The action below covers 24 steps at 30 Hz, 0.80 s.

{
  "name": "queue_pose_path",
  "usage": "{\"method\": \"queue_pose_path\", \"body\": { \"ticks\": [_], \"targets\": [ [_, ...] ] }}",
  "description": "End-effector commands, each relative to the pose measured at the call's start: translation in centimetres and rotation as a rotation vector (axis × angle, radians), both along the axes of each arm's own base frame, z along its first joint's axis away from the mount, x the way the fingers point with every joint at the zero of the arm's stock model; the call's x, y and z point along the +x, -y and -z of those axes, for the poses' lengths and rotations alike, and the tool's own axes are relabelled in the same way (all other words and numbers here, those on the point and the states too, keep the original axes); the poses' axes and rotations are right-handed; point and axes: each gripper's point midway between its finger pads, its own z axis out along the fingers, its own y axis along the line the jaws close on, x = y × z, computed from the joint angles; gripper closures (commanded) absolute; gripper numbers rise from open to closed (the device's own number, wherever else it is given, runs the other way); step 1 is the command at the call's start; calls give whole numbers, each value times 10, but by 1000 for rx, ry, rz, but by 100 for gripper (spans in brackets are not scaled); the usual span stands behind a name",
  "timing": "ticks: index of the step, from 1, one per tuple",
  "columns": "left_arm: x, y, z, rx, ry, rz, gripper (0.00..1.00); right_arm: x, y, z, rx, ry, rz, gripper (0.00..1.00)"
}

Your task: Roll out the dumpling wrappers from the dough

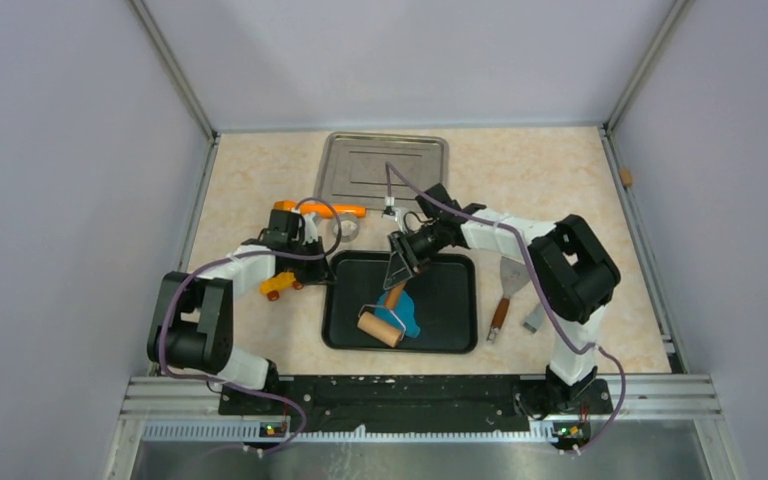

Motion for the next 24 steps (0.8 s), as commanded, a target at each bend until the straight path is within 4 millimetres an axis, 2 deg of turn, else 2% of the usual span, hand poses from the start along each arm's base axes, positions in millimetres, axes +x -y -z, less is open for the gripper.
{"method": "queue_pose_path", "body": {
  "ticks": [1, 2, 3, 5, 8, 11, 14, 17, 21, 24],
  "targets": [
    [6, -4, -17, -4, 75, 10, 100, 19, -21, -13, 69, 173, -85, 100],
    [6, -4, -19, -4, 82, 12, 100, 16, -31, -36, 137, 183, -119, 100],
    [7, -4, -20, -5, 89, 15, 100, 15, -41, -66, 220, 206, -158, 100],
    [6, -3, -21, -11, 93, 24, 100, 12, -51, -110, 334, 224, -200, 100],
    [5, 0, -22, -34, 108, 52, 77, 8, -51, -164, 482, 168, -211, 100],
    [4, 5, -26, -67, 112, 69, 55, 0, -40, -191, 529, 151, -217, 100],
    [5, 10, -35, -99, 124, 78, 48, 11, -10, -184, 460, 192, -125, 100],
    [7, 16, -48, -138, 152, 103, 45, 47, 40, -159, 292, 297, 64, 100],
    [9, 20, -65, -176, 197, 132, 42, 111, 137, -125, -72, 544, 336, 100],
    [10, 19, -73, -184, 226, 138, 41, 143, 211, -112, -313, 654, 503, 100]
  ]
}}
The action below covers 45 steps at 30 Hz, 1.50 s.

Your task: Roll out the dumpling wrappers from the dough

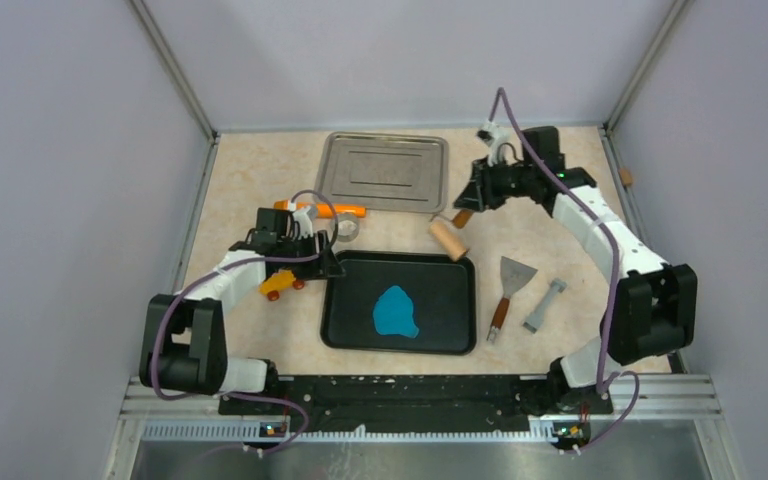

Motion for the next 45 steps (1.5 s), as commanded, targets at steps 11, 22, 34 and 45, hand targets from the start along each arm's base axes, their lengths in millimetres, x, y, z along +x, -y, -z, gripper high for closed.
{"method": "queue_pose_path", "body": {
  "ticks": [11, 22, 34, 45],
  "targets": [
    [16, 3, -44, -95, 134, 28, 41, 49, 167, 53, -381, 80, 492, 100],
    [14, -9, -44, -95, 139, -8, 41, 59, 151, 81, -70, -157, 469, 100],
    [28, -31, -60, -79, 178, -53, 41, 65, 230, 157, -441, -176, 577, 14],
    [54, -93, -88, 154, 290, -125, 36, 69, 264, 87, -412, -70, 703, 6]
  ]
}}
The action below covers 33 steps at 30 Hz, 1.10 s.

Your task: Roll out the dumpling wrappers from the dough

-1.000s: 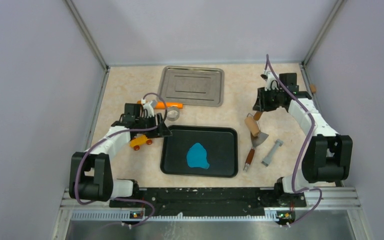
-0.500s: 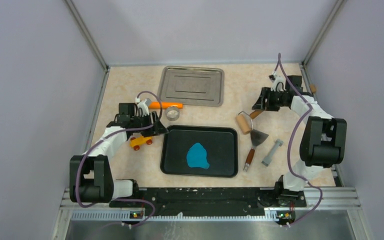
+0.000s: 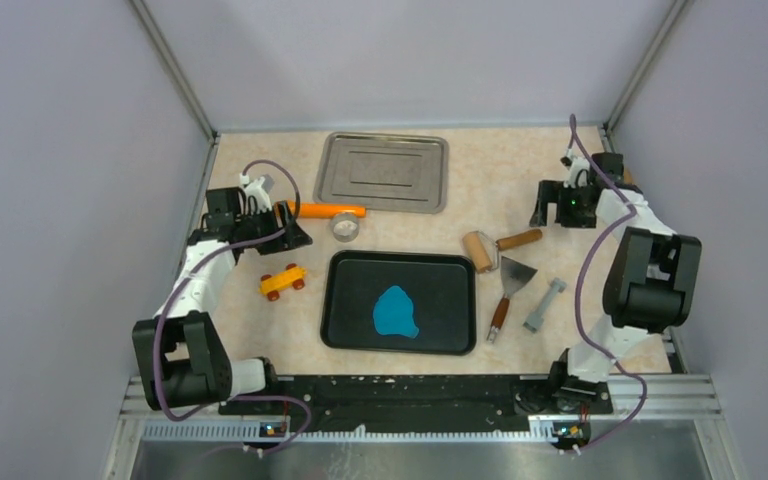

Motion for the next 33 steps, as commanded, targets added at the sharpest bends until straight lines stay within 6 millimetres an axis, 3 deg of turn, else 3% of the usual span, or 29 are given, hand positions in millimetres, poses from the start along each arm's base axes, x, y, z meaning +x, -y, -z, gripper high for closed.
{"method": "queue_pose_path", "body": {
  "ticks": [1, 6, 11, 15, 17, 18, 21, 24, 28, 33],
  "targets": [
    [16, -40, -22, 256, 114, -28, 35, 4, -5, -81, 32, 183, -36, 6],
    [29, -75, -22, 464, 130, -47, 33, -29, -35, -129, 127, 298, -108, 6],
    [51, -70, -26, 437, 123, 7, 36, -64, -51, -147, 157, 289, -179, 11],
    [72, -37, -26, 295, 73, 41, 46, -81, -53, -144, 148, 241, -206, 43],
    [83, -19, -17, 246, 24, 52, 50, -86, -51, -144, 123, 238, -221, 68],
    [87, -7, -14, 227, 6, 58, 51, -89, -51, -144, 117, 234, -229, 75],
    [102, 22, -3, 241, -20, 100, 50, -96, -49, -151, 94, 238, -233, 70],
    [115, 41, 21, 327, -53, 113, 50, -103, -50, -154, 95, 239, -218, 66],
    [126, 43, 48, 463, -99, 54, 55, -115, -55, -150, 121, 205, -211, 65],
    [128, 49, 62, 554, -111, 37, 62, -123, -54, -150, 107, 209, -203, 64]
  ]
}}
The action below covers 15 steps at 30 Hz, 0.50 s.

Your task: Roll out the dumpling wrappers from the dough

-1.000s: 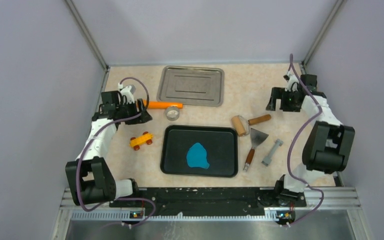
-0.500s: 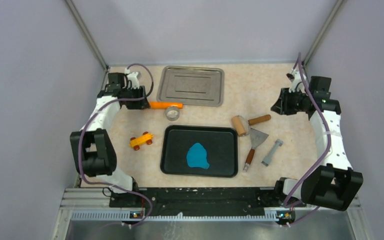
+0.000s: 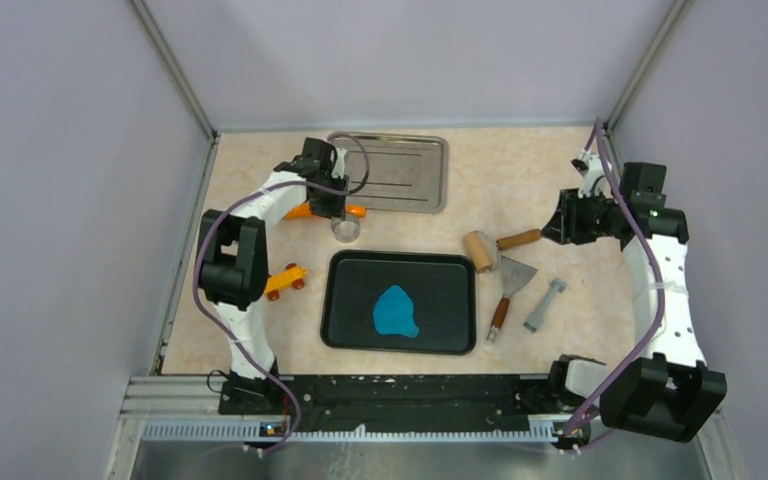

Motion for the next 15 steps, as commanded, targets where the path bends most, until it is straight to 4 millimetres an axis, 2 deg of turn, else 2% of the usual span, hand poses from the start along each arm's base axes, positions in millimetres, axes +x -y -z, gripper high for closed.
{"method": "queue_pose_path", "body": {
  "ticks": [1, 4, 8, 13, 15],
  "targets": [
    [10, -10, 7, 95, 11, -65, 65, -10, -2, -3, -5, 10, 2, 64],
    [8, -7, 5, 96, 14, -52, 73, -9, -4, -3, 11, 8, 6, 64],
    [4, -7, 5, 94, 14, -44, 75, -6, -5, -1, 26, 10, 12, 64],
    [3, -1, -1, 68, 21, -8, 98, -4, -9, 0, 49, 8, -4, 65],
    [2, 0, -13, 55, 41, 8, 100, -3, -12, -1, 60, 17, -21, 70]
  ]
}}
